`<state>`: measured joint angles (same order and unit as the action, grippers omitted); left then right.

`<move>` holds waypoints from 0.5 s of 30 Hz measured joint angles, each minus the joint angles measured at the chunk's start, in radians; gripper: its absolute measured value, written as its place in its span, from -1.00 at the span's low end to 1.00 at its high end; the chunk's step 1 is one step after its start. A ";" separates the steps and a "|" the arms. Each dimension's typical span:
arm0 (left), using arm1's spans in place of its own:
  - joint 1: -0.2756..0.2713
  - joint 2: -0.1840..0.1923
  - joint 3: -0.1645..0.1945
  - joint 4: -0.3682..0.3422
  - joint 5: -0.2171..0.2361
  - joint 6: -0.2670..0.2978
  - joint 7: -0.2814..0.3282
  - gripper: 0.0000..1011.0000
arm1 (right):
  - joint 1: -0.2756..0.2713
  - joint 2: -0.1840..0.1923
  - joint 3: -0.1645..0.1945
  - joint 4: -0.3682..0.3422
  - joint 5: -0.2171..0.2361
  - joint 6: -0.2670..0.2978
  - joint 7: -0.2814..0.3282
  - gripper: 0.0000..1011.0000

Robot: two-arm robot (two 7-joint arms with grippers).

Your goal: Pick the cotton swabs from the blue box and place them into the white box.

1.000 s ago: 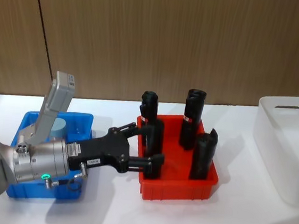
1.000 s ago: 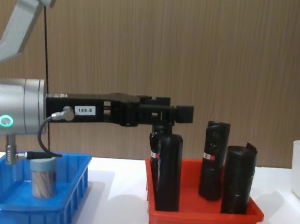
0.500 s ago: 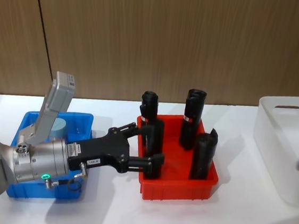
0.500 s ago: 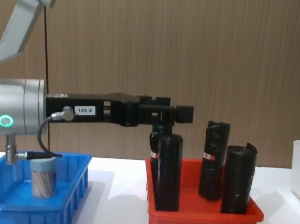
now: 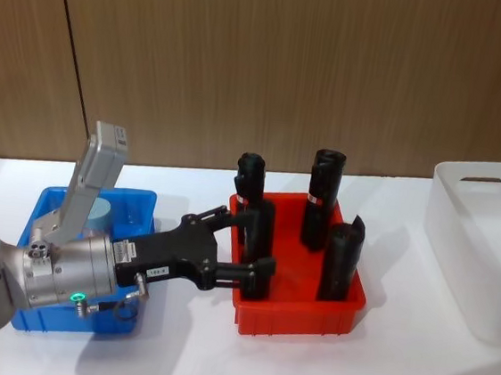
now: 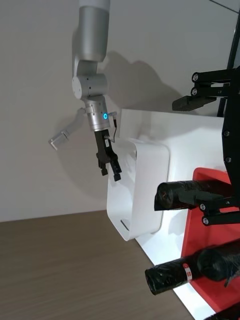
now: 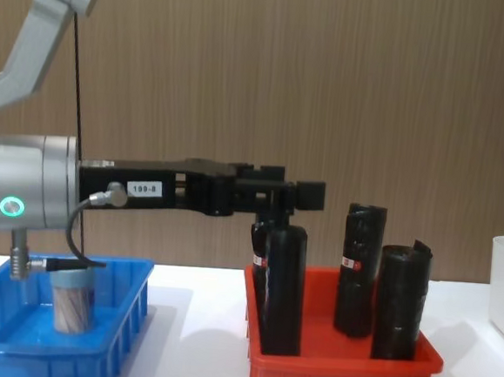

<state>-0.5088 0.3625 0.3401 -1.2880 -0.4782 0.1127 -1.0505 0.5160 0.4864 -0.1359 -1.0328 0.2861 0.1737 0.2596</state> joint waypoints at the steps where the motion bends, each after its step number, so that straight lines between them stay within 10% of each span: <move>1: 0.001 0.000 0.001 -0.002 0.001 -0.001 0.006 0.99 | -0.008 -0.002 -0.001 -0.012 0.000 -0.002 -0.003 0.98; 15: 0.048 0.004 0.021 -0.060 0.049 -0.018 0.183 0.99 | -0.132 -0.037 -0.023 -0.183 0.000 -0.035 -0.049 0.98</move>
<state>-0.4610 0.3661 0.3609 -1.3481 -0.4291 0.0947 -0.8671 0.3837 0.4491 -0.1589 -1.2161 0.2862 0.1385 0.2108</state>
